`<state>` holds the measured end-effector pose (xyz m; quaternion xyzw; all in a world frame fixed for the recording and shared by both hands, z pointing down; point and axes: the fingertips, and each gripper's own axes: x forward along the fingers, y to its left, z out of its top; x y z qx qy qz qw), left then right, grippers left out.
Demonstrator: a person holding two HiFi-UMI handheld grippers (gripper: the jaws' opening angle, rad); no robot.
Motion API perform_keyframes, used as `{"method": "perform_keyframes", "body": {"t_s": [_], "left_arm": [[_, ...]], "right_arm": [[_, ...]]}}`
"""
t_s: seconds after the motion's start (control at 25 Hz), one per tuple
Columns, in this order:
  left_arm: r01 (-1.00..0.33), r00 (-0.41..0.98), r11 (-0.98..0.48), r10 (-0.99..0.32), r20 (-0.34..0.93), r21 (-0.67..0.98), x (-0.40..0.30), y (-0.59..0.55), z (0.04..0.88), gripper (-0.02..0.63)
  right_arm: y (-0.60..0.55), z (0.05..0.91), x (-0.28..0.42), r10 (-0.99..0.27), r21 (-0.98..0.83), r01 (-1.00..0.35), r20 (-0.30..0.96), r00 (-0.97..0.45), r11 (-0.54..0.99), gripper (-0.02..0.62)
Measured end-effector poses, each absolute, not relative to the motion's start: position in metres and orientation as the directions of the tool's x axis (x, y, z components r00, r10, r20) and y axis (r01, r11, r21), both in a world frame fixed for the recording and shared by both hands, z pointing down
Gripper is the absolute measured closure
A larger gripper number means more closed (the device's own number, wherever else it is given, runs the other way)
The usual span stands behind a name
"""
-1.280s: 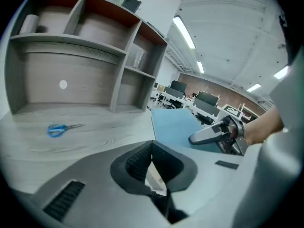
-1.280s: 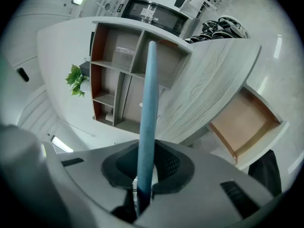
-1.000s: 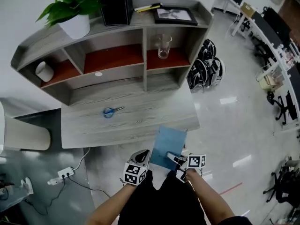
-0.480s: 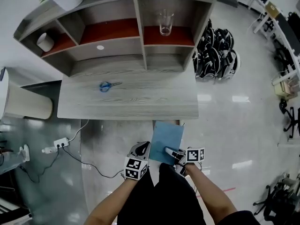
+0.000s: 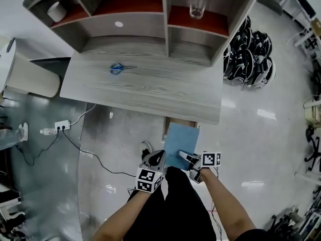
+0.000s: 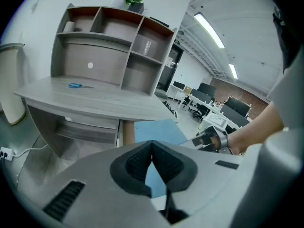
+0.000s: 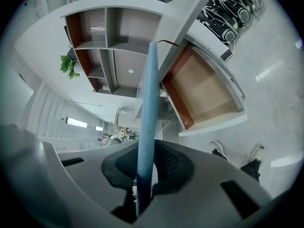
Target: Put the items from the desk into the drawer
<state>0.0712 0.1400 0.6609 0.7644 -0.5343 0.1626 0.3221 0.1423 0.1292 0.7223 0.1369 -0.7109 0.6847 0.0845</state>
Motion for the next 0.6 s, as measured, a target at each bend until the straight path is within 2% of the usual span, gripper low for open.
{"method": "perform_keyframes", "body": {"t_s": [0.6], "left_arm": [[-0.939, 0.331, -0.187, -0.724, 0.605, 0.29, 0.057, 0.13, 0.687, 0.592]], "right_arm": [[0.097, 0.789, 0.129, 0.017, -0.962, -0.274, 0.274, -0.962, -0.008, 0.54]]}}
